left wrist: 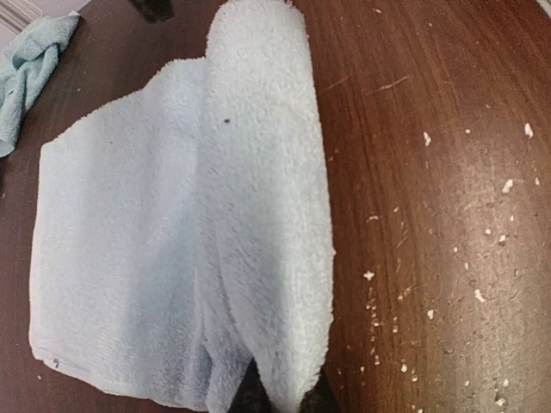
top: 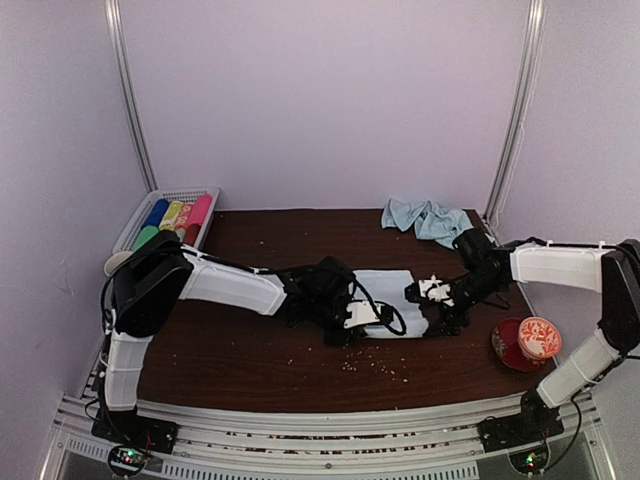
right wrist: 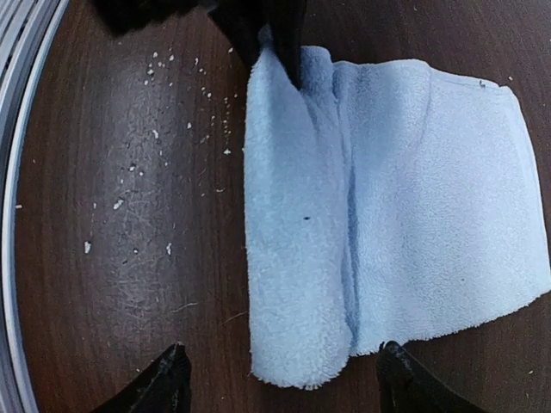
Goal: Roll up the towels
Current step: Roll the towel at the center of the board.
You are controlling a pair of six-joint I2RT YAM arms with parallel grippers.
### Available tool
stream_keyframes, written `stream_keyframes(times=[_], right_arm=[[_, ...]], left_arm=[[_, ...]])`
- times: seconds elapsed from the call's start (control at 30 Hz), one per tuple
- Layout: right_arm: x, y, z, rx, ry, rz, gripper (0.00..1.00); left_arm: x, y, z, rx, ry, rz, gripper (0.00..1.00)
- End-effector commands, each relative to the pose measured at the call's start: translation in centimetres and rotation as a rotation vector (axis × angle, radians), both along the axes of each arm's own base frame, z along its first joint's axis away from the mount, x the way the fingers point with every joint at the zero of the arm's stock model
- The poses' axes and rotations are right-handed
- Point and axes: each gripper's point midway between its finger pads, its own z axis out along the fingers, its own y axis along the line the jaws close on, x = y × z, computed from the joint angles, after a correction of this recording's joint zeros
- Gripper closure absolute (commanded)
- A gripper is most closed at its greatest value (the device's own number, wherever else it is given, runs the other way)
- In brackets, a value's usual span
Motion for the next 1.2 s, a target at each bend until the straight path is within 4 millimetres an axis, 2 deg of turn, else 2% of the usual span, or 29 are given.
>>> stream_keyframes(times=[0.0,0.13,0.43,0.67,0.9,1.1,1.17], right_arm=[[0.7,0.0,-0.1,0.031,-0.283,0.094,0.26],[0.1,0.4,0.2,0.079,-0.397,0.136,0.26],[-0.1,1.7,-0.4,0.079,-0.525,0.146,0.23],[1.2,2.5,-1.8,-0.010,-0.607,0.096,0.28],[2.2,3.0,-2.8,-0.070,-0.599,0.051,0.42],[1.7,2.9,-3.6,-0.079,-0.555,0.064,0.62],[1.7,3.0,-3.8,-0.081,-0.531,0.056,0.70]], left_arm=[[-2.0,0.4,-1.1,0.021,0.256,0.003,1.00],[-1.5,0.0,-0.5,-0.013,0.363,0.027,1.00],[-0.8,-0.2,-2.5,0.008,0.525,0.064,1.00],[-0.2,0.1,-2.3,-0.011,0.580,0.070,1.00],[0.1,0.3,-2.4,-0.009,0.589,0.069,1.00],[0.4,0.4,-2.5,-0.008,0.589,0.081,1.00],[0.6,0.4,-2.3,-0.012,0.585,0.083,0.96]])
